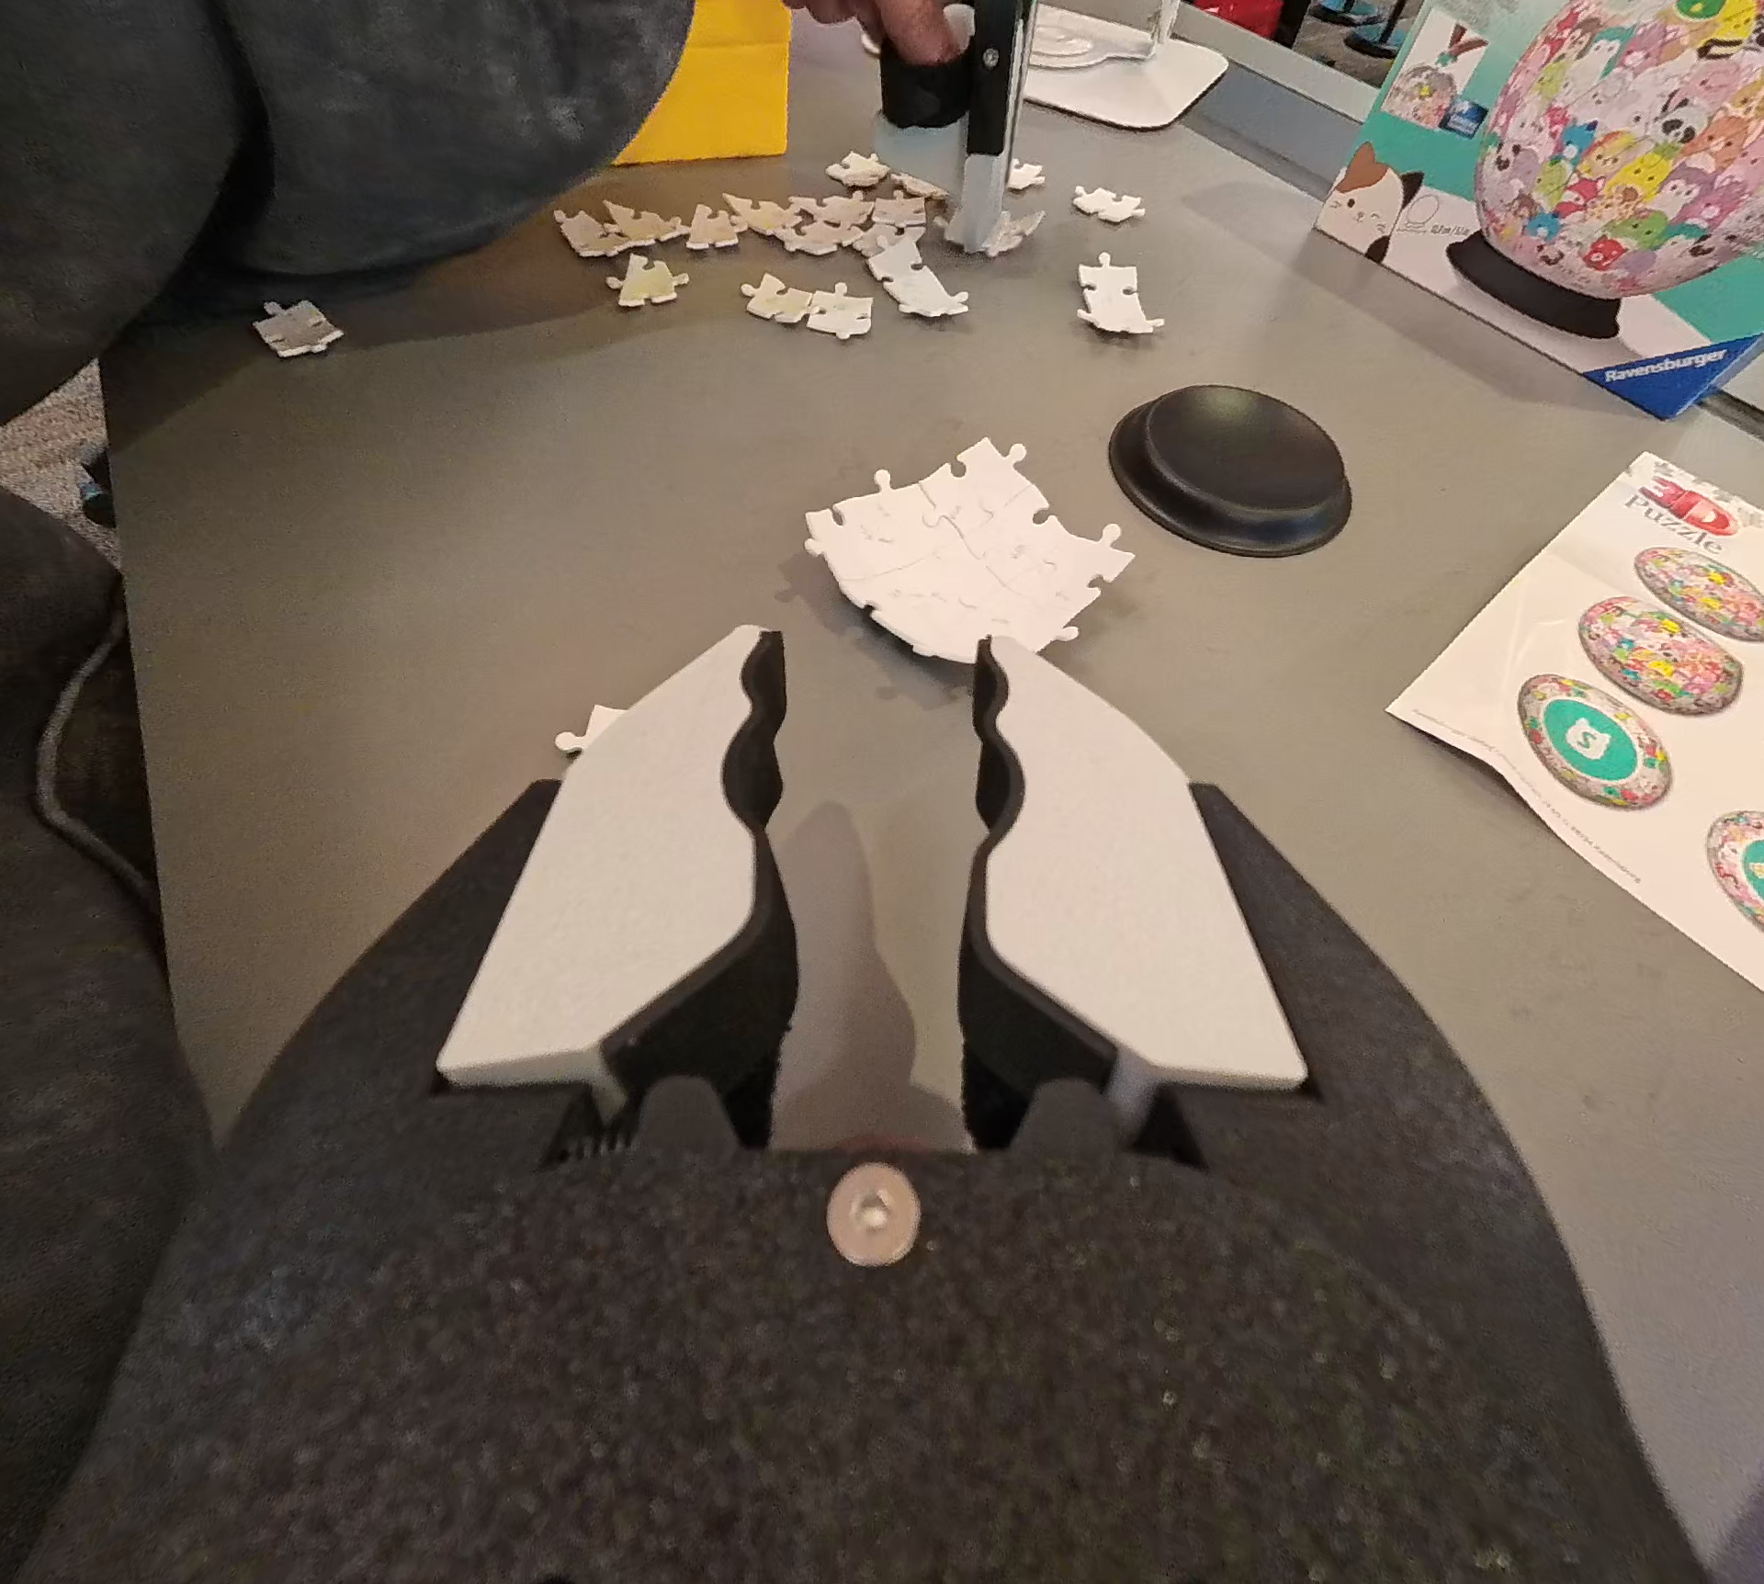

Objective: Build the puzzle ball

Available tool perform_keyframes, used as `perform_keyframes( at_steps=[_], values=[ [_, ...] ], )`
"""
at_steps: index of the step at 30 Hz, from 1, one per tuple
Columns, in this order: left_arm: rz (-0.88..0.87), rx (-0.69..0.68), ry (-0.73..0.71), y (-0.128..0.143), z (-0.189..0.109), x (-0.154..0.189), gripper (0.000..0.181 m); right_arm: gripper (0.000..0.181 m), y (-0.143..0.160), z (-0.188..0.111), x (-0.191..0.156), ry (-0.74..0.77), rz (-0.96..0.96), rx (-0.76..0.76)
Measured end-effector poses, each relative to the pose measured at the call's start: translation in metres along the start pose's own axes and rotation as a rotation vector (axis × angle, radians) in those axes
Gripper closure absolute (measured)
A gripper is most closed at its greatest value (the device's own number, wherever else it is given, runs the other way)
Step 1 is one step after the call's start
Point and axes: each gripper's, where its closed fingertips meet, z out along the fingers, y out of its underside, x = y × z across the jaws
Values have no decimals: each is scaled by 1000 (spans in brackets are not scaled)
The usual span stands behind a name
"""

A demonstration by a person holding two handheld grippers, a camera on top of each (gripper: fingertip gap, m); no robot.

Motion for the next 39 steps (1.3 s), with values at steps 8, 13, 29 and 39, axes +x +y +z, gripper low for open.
perform_keyframes(
  at_steps=[8,13,29,39],
  values=[
    [32,-23,-18,0,-3,-17,155,144,2,2,-1,-2,-9,-13],
    [15,49,-28,-3,-23,-9,155,144,3,2,0,1,-4,-14],
    [-23,-13,63,0,1,23,155,144,3,0,0,2,-7,-14],
    [-26,90,-27,19,-53,12,136,144,3,2,-2,-3,-13,-21]
  ],
)
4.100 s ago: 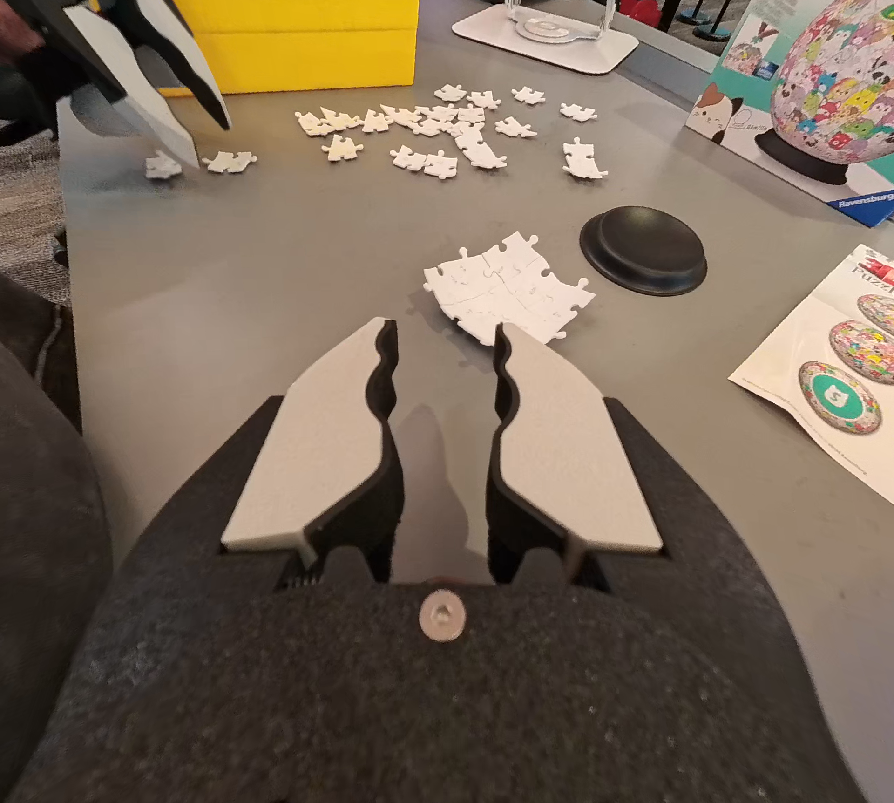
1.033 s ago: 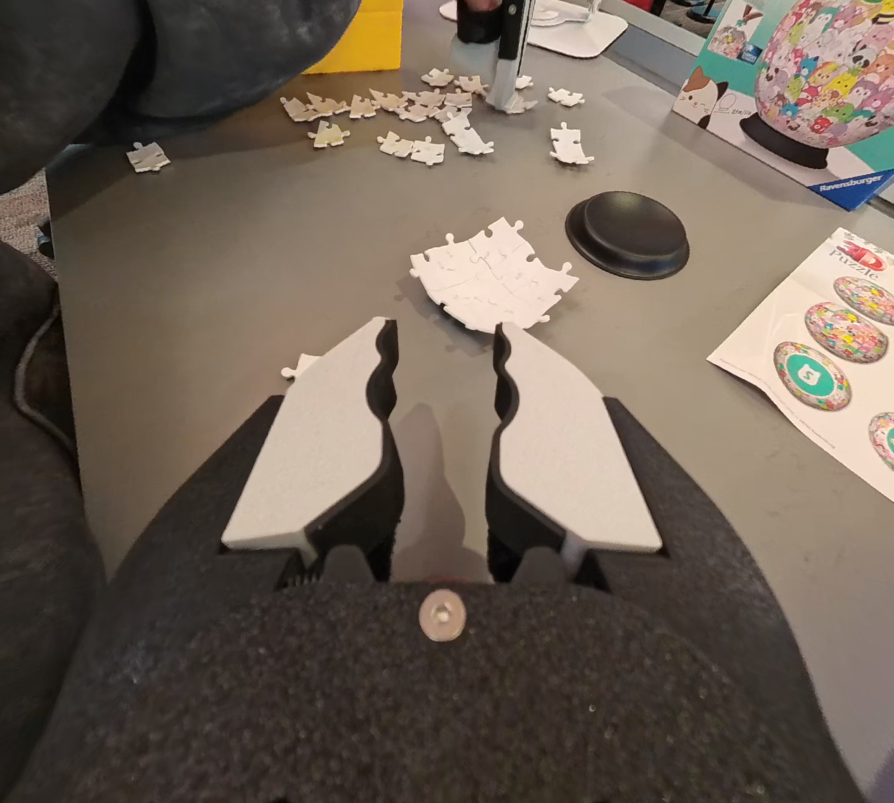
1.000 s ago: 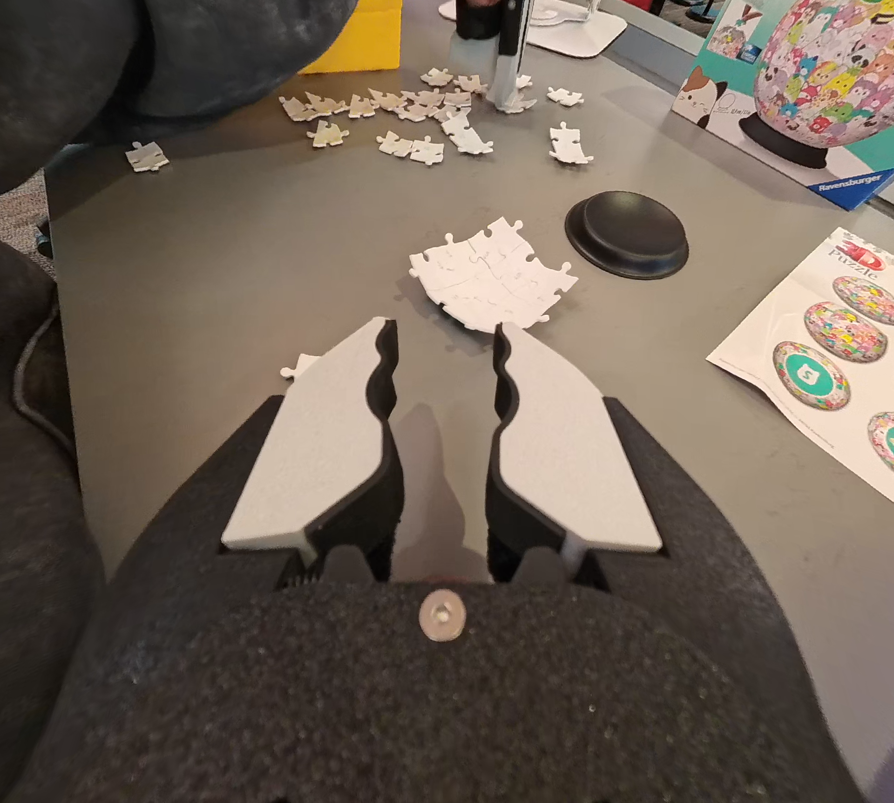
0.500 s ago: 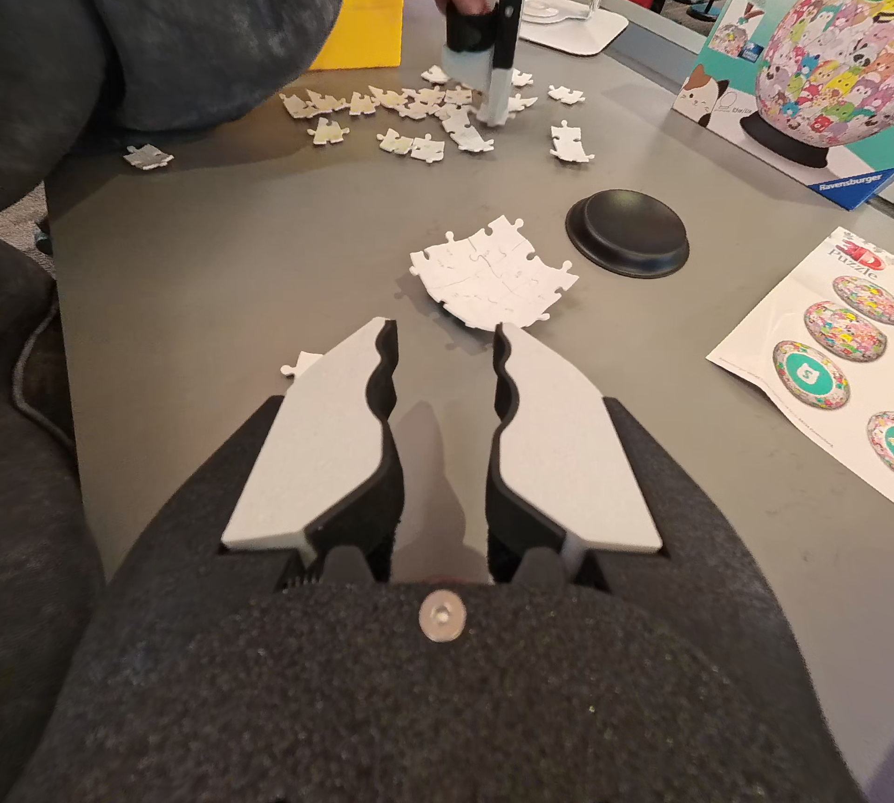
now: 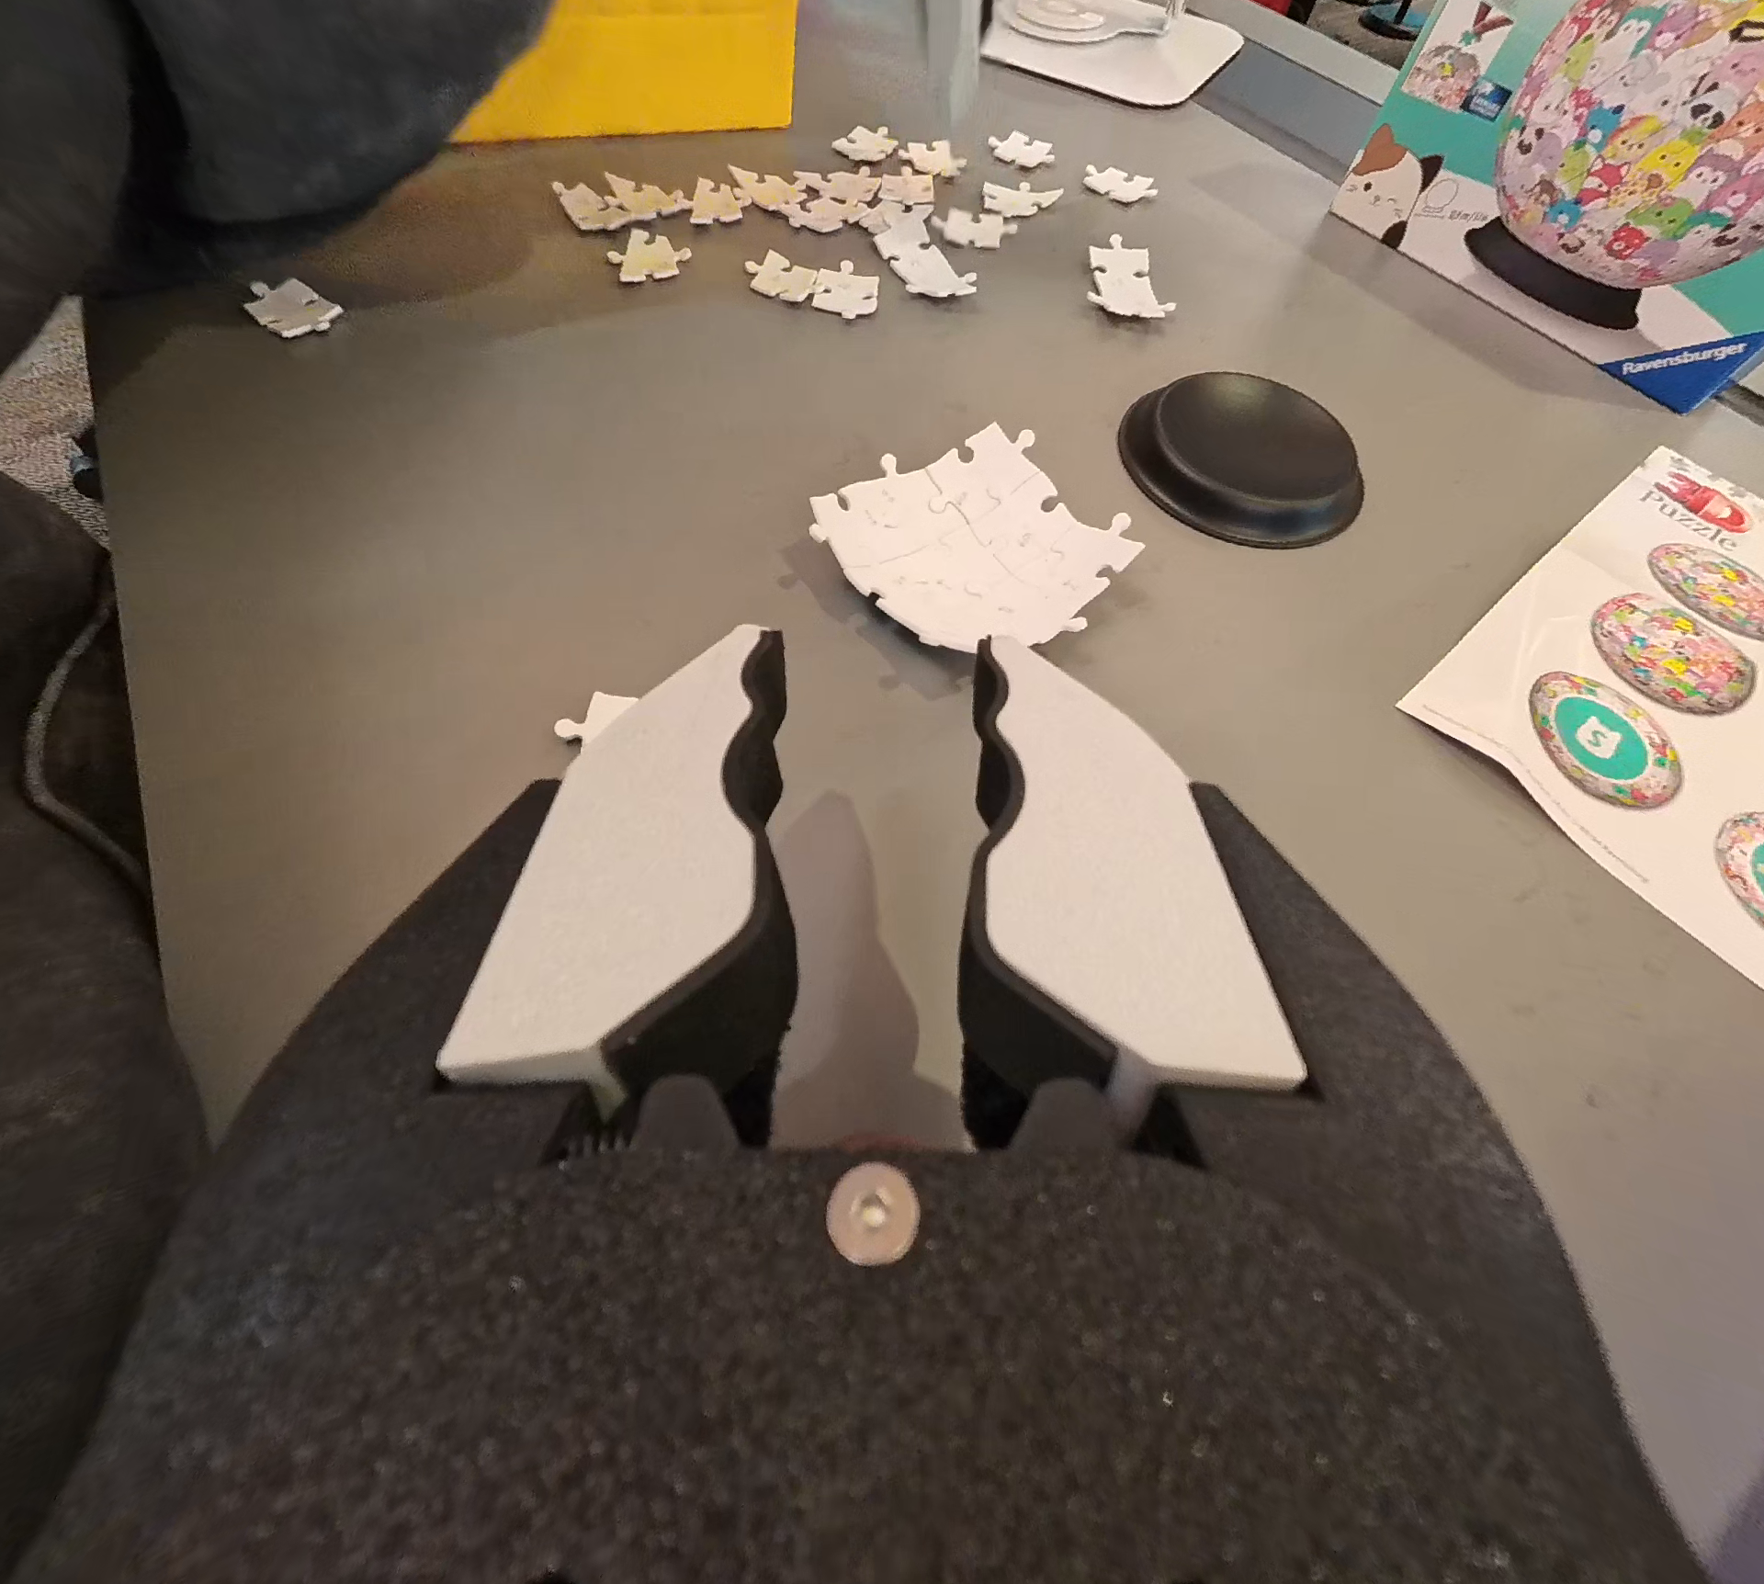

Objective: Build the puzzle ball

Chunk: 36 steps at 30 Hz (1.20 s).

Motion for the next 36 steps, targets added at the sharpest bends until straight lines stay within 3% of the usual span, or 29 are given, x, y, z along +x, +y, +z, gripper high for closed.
perform_keyframes(
  at_steps=[4,8,10,13,17,23,25,28,36],
  values=[
    [-46,126,-113,34,-71,1,137,144,0,-1,0,9,-9,-2],
    [-146,285,-201,97,-117,28,142,144,1,1,1,13,-9,-8],
    [-171,344,-206,136,-115,53,146,144,2,3,-1,12,-16,-16],
    [-180,373,-116,190,-84,109,145,144,3,9,-5,1,-29,-31],
    [-213,382,1,232,-37,160,141,144,3,14,-13,-17,-45,-39],
    [-244,372,1,249,-1,160,149,144,3,17,-23,-17,-80,-60],
    [-233,407,-8,245,1,159,163,145,4,16,-23,-4,-98,-69],
    [-217,414,21,241,5,164,157,147,4,16,-22,11,-115,-72],
    [-205,431,-26,237,7,153,163,147,5,17,-21,10,-116,-72]
  ],
)
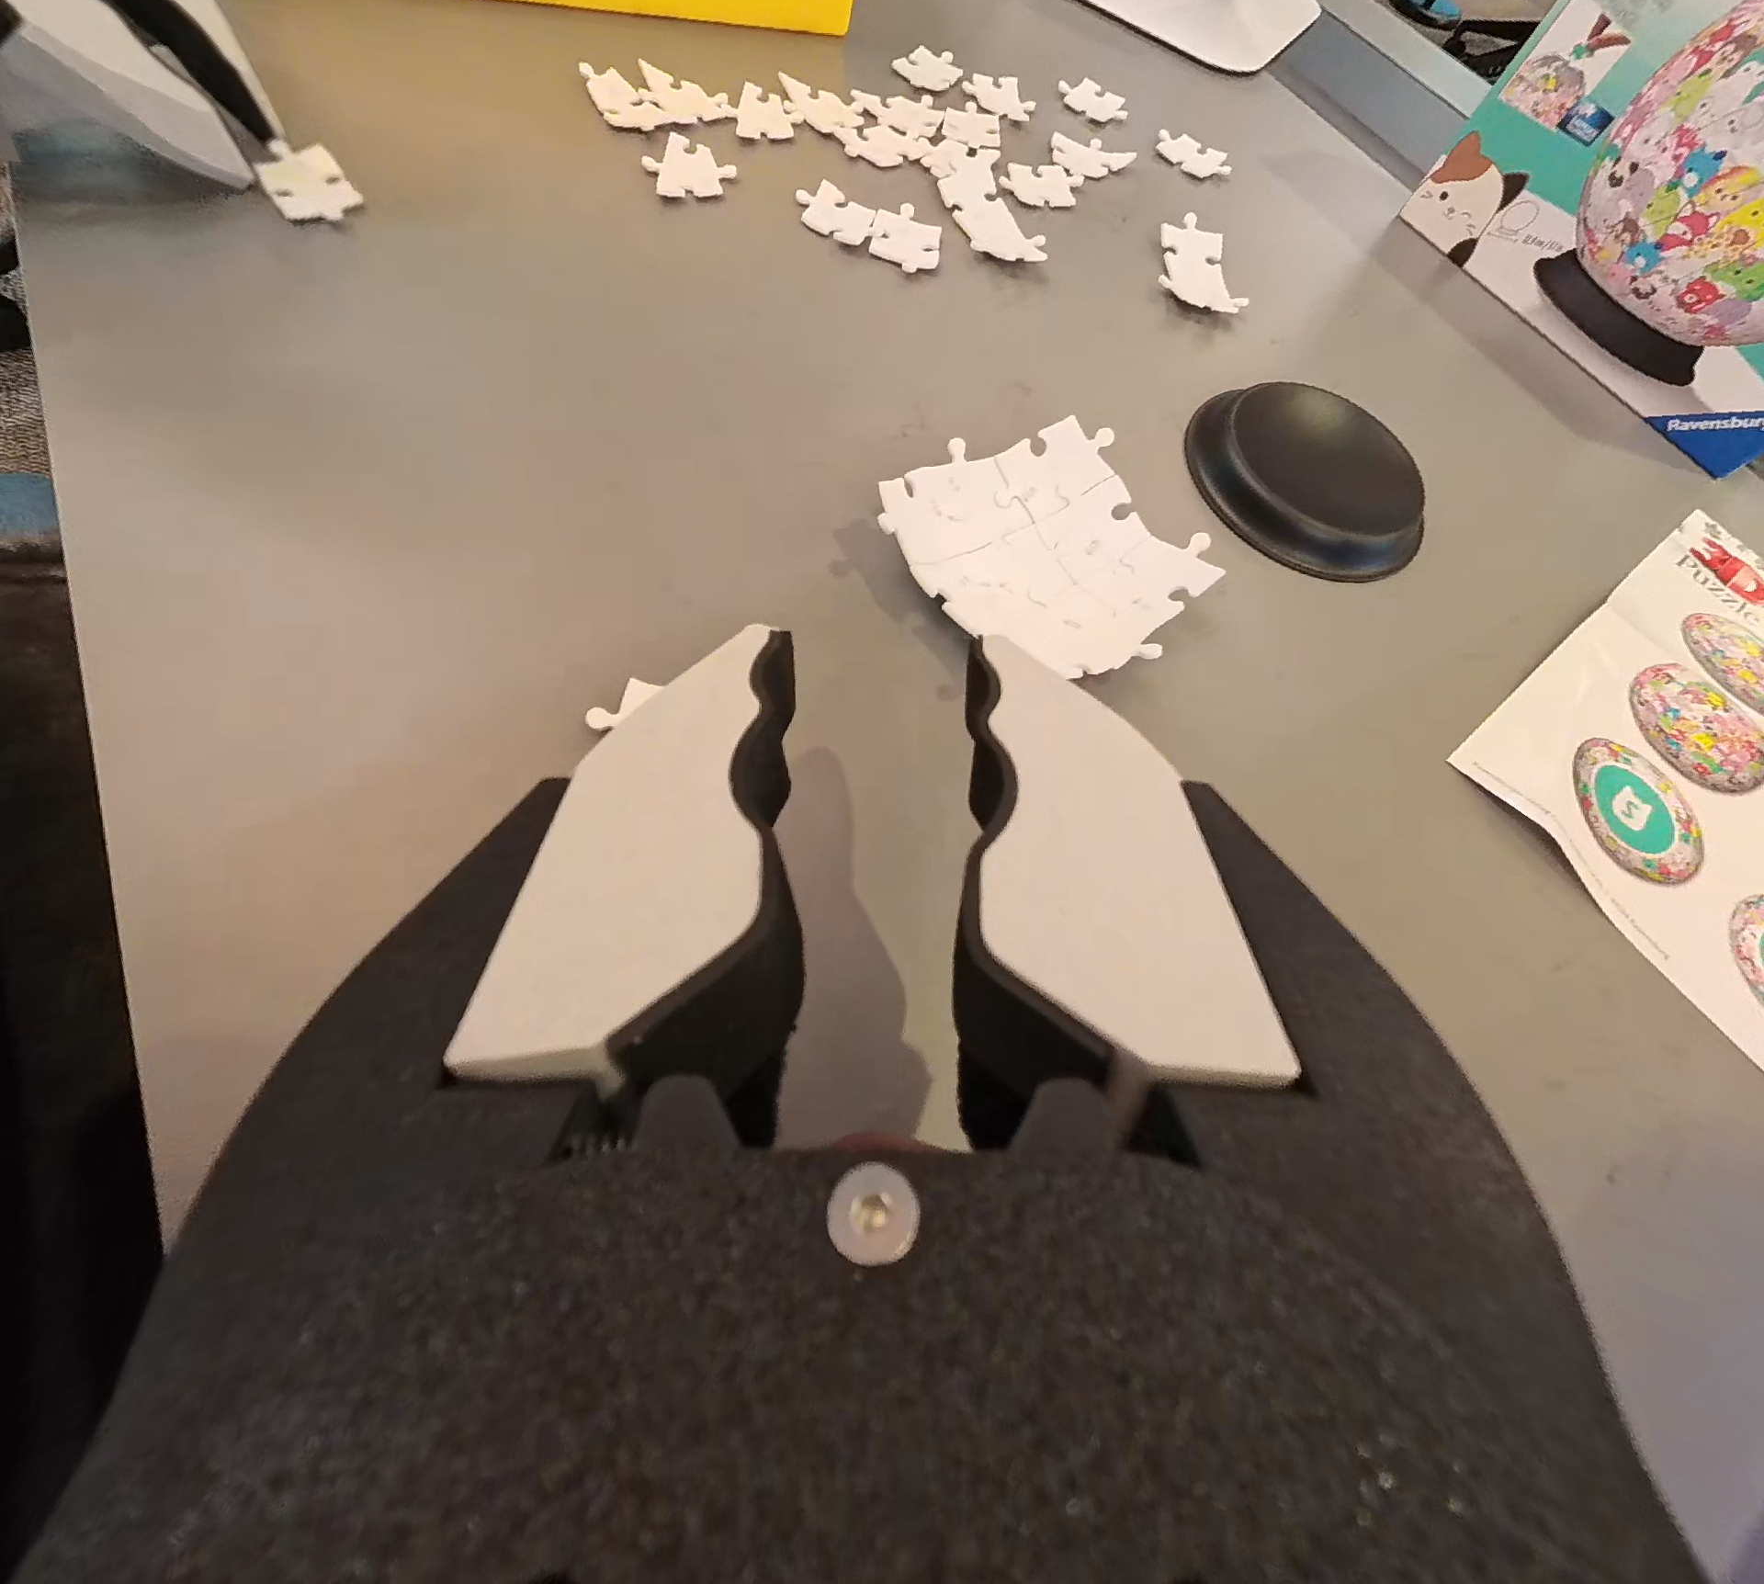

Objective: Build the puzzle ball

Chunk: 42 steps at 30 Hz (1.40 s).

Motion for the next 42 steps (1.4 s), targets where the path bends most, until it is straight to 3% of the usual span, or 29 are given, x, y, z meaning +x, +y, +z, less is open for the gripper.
perform_keyframes(
  at_steps=[5,10,29,37,42],
  values=[
    [-26,17,-28,-3,2,-11,164,147,-2,0,-4,-5,-15,3],
    [-9,44,-19,-6,5,-8,178,147,-3,0,-6,-7,-24,1],
    [18,60,7,-6,4,5,170,148,-8,-5,-15,1,-70,1],
    [33,68,18,-13,8,7,170,148,6,-23,-6,10,-4,-30],
    [34,66,0,-15,10,-1,170,149,19,-17,-22,-89,44,-92]
  ],
)
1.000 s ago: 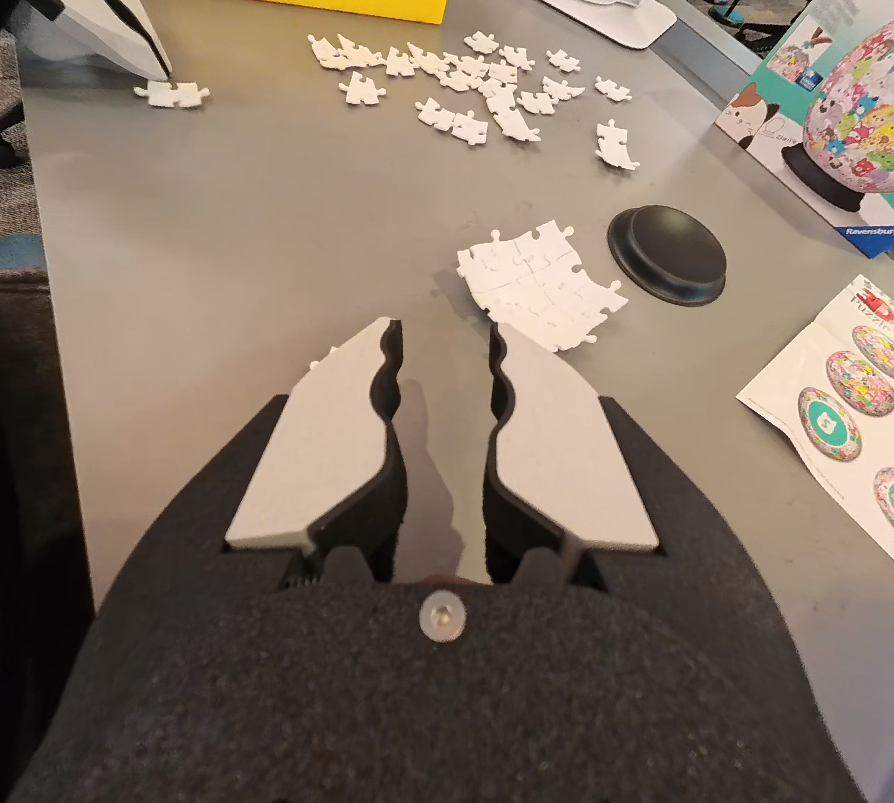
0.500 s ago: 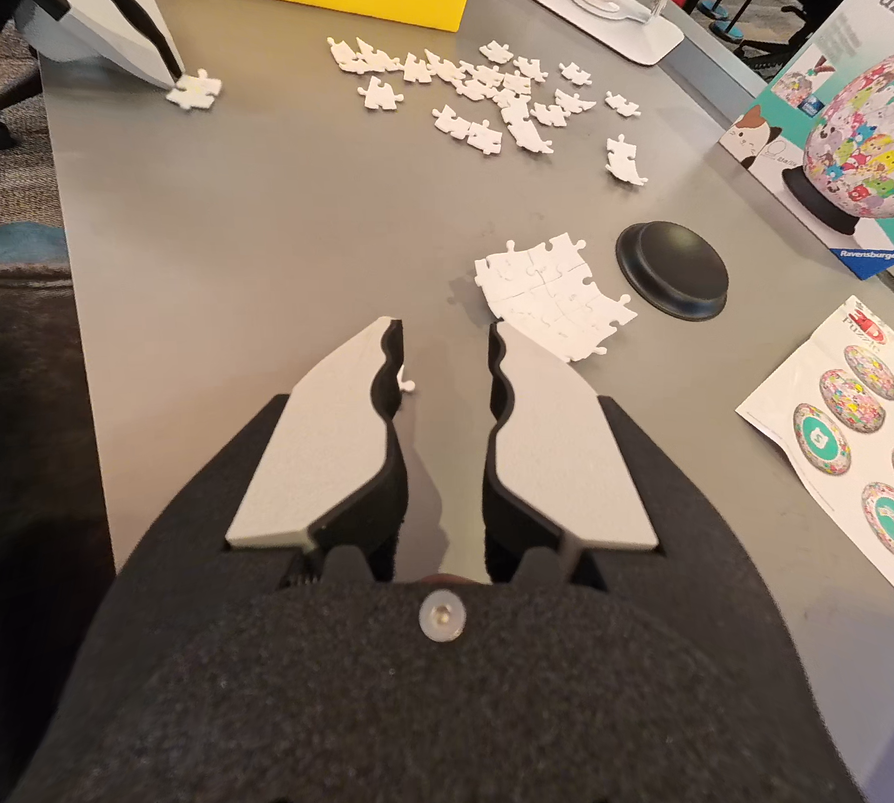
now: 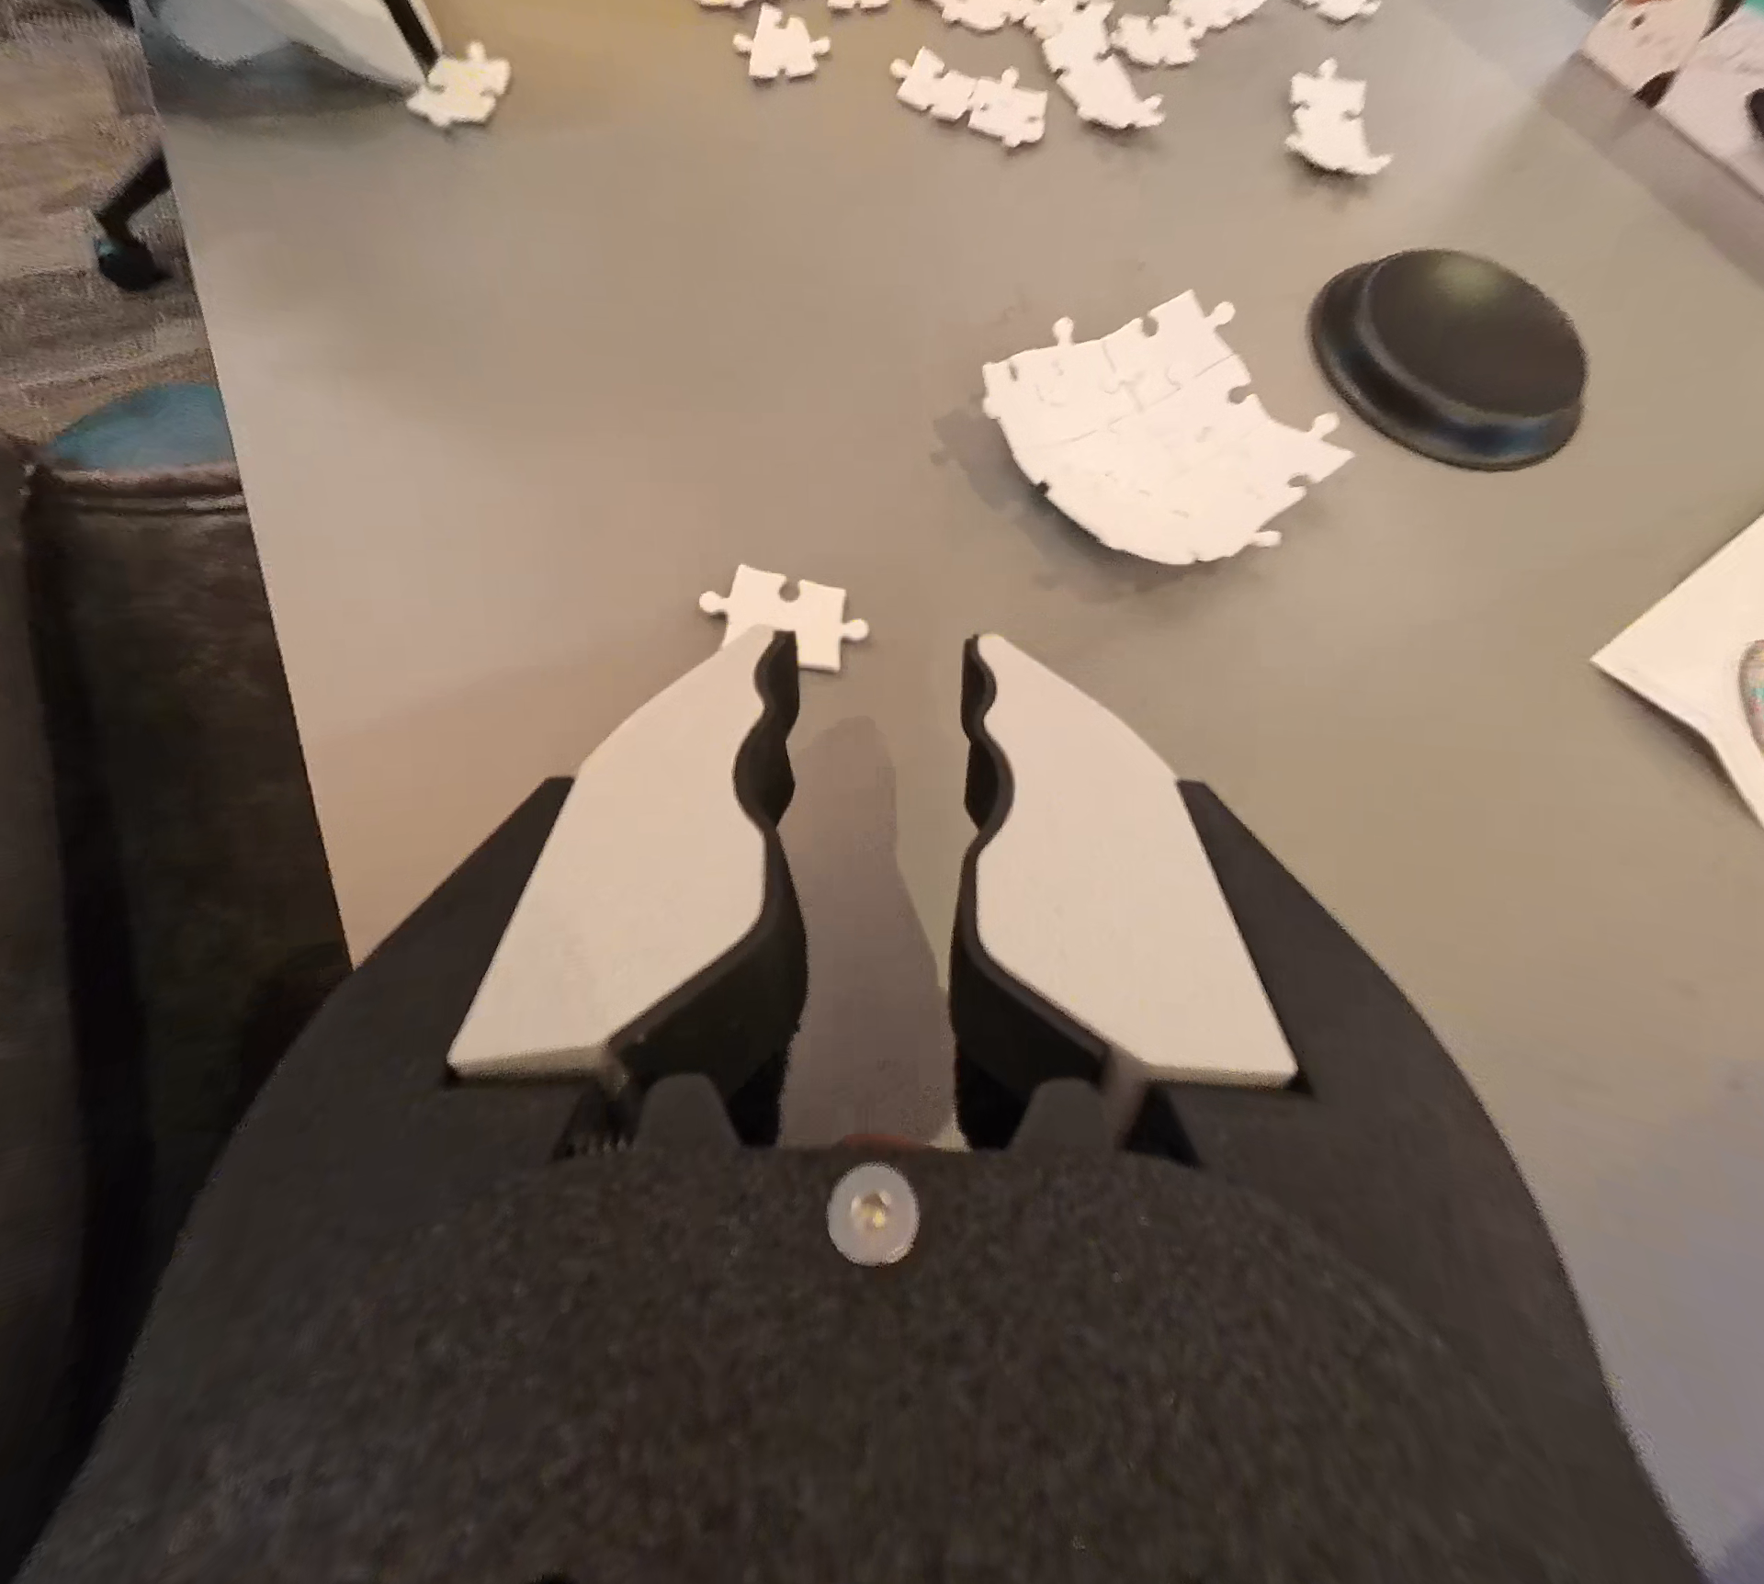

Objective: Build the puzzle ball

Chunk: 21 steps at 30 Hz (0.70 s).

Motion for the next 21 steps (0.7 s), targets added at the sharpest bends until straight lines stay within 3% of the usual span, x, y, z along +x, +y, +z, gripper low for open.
perform_keyframes(
  at_steps=[14,21],
  values=[
    [12,7,-22,2,-3,-2,165,147,-2,10,-16,-16,-3,-21],
    [-111,50,53,2,-6,-8,162,147,-13,8,-30,-20,50,-55]
  ],
)
